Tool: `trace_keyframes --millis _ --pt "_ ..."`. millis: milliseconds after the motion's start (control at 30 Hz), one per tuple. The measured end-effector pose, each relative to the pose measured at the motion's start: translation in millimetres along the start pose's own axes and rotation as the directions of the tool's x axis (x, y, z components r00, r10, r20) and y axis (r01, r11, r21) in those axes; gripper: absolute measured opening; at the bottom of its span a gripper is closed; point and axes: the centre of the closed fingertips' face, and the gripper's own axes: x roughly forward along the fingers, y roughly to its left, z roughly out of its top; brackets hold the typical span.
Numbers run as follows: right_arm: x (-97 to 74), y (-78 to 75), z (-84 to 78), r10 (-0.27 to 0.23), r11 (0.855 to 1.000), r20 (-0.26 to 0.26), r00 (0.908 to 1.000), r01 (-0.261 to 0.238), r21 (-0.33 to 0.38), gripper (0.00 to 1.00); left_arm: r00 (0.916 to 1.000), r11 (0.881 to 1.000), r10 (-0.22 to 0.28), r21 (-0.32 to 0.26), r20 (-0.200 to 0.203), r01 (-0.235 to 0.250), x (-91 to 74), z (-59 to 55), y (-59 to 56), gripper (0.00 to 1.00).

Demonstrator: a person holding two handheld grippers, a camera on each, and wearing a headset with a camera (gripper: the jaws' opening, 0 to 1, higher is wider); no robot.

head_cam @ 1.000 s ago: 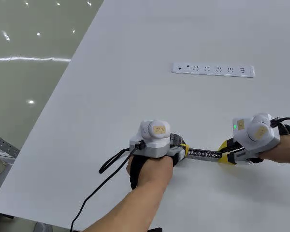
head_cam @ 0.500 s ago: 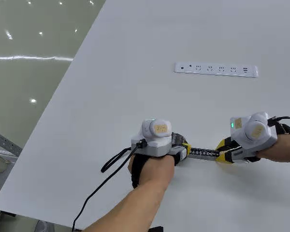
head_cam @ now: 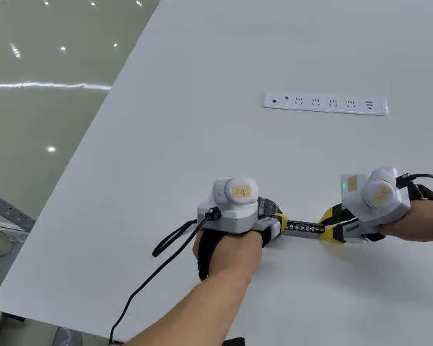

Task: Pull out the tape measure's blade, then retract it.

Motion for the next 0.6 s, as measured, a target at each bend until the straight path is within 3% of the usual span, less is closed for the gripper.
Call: trace_keyframes --millis 600 --pt "7.1 -0.2 10.6 0.007 1.0 0.016 0.9999 -0.007 0.001 0.11 1.0 1.0 -0.008 -0.008 0.004 0.008 5.9 -0.1 1.8 0.56"
